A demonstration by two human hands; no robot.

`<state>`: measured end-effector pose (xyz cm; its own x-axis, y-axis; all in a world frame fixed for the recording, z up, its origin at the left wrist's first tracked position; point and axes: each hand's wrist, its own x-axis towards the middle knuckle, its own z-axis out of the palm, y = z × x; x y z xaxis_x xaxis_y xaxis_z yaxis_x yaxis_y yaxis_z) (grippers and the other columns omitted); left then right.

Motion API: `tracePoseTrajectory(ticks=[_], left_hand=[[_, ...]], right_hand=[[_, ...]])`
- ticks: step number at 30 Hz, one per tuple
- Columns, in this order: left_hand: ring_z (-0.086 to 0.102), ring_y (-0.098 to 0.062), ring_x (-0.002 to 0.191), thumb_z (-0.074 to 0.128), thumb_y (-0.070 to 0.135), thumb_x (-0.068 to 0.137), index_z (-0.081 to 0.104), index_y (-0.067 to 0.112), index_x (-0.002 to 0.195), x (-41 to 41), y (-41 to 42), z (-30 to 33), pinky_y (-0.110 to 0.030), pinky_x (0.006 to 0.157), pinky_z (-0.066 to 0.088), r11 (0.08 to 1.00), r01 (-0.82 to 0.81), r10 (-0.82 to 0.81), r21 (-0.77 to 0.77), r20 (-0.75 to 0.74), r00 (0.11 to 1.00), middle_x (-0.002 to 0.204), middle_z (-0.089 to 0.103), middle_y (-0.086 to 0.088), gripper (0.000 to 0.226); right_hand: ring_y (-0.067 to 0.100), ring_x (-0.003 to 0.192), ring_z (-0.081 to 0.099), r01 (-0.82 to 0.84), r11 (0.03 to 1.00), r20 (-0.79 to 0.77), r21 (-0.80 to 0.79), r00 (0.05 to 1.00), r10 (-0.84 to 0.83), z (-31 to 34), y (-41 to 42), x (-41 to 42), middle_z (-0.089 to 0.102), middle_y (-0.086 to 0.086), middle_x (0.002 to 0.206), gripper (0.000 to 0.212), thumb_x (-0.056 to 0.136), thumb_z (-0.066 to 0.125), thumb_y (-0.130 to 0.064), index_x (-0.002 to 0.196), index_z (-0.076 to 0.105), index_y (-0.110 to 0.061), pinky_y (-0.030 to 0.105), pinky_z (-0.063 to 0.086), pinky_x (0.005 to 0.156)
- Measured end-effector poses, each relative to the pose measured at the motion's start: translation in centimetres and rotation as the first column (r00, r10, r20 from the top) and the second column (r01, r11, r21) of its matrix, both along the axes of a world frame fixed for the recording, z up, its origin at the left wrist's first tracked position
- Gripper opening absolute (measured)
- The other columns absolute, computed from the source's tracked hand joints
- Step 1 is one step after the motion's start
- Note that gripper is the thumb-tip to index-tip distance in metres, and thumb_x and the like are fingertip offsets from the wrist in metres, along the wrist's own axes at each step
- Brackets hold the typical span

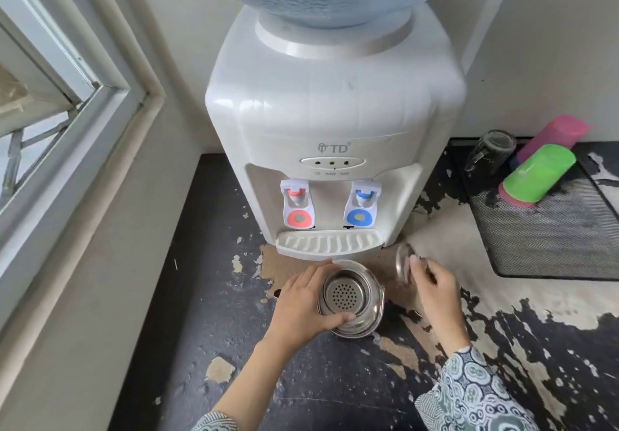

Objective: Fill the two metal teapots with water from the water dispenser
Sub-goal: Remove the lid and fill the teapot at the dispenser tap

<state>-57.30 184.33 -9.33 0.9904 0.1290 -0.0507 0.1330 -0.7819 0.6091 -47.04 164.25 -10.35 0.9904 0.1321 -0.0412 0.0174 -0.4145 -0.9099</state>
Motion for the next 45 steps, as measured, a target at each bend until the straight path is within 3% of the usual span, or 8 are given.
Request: tracePoseTrajectory(ticks=[4, 9, 14, 18, 23, 26, 31, 45], left_hand=[[0.039, -0.001, 0.128, 0.067, 0.062, 0.068, 0.037, 0.036, 0.134, -0.1, 0.0, -0.1, -0.017, 0.1, 0.019, 1.0, 0.001, -0.001, -0.005, 0.012, 1.0, 0.139, 0.041, 0.022, 0.076], [0.036, -0.004, 0.131, 0.061, 0.066, 0.07, 0.035, 0.032, 0.136, -0.3, -0.1, -0.2, -0.015, 0.104, 0.014, 1.0, 0.004, -0.006, 0.02, 0.058, 0.998, 0.14, 0.041, 0.018, 0.08], [0.003, -0.001, 0.143, 0.046, 0.082, 0.068, 0.024, 0.027, 0.142, -2.3, -0.7, -1.2, -0.028, 0.115, -0.019, 0.995, -0.09, 0.082, 0.043, 0.161, 0.984, 0.148, 0.029, 0.014, 0.095], [-0.014, -0.008, 0.144, 0.036, 0.092, 0.058, 0.009, 0.03, 0.145, -4.1, -1.4, -2.5, -0.039, 0.106, -0.033, 0.979, -0.133, 0.128, 0.157, 0.044, 0.991, 0.15, 0.008, 0.02, 0.11], [-0.034, 0.004, 0.13, 0.033, 0.09, 0.053, 0.005, 0.025, 0.148, -3.5, -1.1, -3.4, -0.044, 0.112, -0.007, 0.977, -0.13, 0.143, 0.169, -0.071, 0.987, 0.156, 0.007, 0.014, 0.118], [-0.018, 0.001, 0.135, 0.037, 0.09, 0.047, 0.013, 0.024, 0.147, -3.2, -0.2, -3.0, -0.044, 0.111, -0.001, 0.982, -0.158, 0.162, 0.106, -0.031, 0.986, 0.154, 0.018, 0.011, 0.122], [0.018, -0.022, 0.139, 0.037, 0.095, 0.042, 0.034, 0.02, 0.142, -3.0, 2.9, -0.9, -0.046, 0.11, 0.01, 0.971, -0.227, 0.22, 0.075, 0.088, 0.971, 0.144, 0.041, 0.003, 0.125], [0.022, -0.022, 0.13, 0.002, 0.102, 0.026, 0.03, 0.024, 0.143, 1.9, 8.6, 3.4, -0.043, 0.109, 0.013, 0.961, -0.187, 0.213, 0.206, -0.116, 0.97, 0.134, 0.052, 0.001, 0.143]], right_hand=[[0.008, 0.045, 0.038, -0.063, 0.822, 0.187, -0.565, 0.961, 0.202, -2.1, -2.0, -0.4, 0.042, -0.011, 0.052, 0.021, 0.08, 0.067, -0.028, 0.065, 0.057, -0.017, 0.024, 0.034, 0.049], [0.013, 0.081, 0.064, -0.16, 0.59, 0.003, -0.791, 0.964, 0.266, -3.8, -2.3, -1.5, 0.064, -0.007, 0.109, 0.04, 0.085, 0.051, -0.05, 0.116, 0.054, -0.026, 0.038, 0.032, 0.087], [0.02, 0.08, 0.056, -0.05, 0.843, 0.081, -0.536, 0.991, 0.111, -2.7, -1.5, -2.5, 0.054, -0.003, 0.085, 0.023, 0.084, 0.051, -0.045, 0.084, 0.047, -0.022, 0.037, 0.047, 0.074], [0.008, 0.093, 0.053, -0.135, 0.981, -0.009, -0.142, 0.991, 0.135, -0.9, 0.7, -4.2, 0.054, -0.008, 0.1, 0.031, 0.087, 0.036, -0.049, 0.1, 0.05, -0.025, 0.011, 0.04, 0.073], [0.004, 0.12, 0.038, -0.224, 0.973, -0.102, -0.061, 0.971, 0.217, -1.1, 3.7, -6.2, 0.042, -0.008, 0.127, 0.047, 0.09, 0.044, -0.043, 0.131, 0.036, -0.022, 0.023, 0.031, 0.1], [0.005, 0.12, 0.038, -0.195, 0.974, -0.035, -0.116, 0.981, 0.192, -0.8, 4.9, -6.2, 0.045, 0.001, 0.132, 0.043, 0.092, 0.049, -0.023, 0.133, 0.038, -0.014, 0.02, 0.028, 0.102], [0.004, 0.119, 0.041, -0.247, 0.963, 0.046, -0.106, 0.967, 0.253, 0.7, 7.1, -4.7, 0.048, -0.004, 0.128, 0.042, 0.091, 0.048, -0.026, 0.132, 0.042, -0.019, 0.018, 0.03, 0.098], [0.029, 0.136, 0.026, -0.355, 0.927, -0.125, -0.121, 0.932, 0.34, 3.1, 12.6, -0.4, 0.032, 0.009, 0.148, 0.06, 0.091, 0.033, -0.053, 0.141, 0.024, -0.021, 0.041, 0.025, 0.109]])
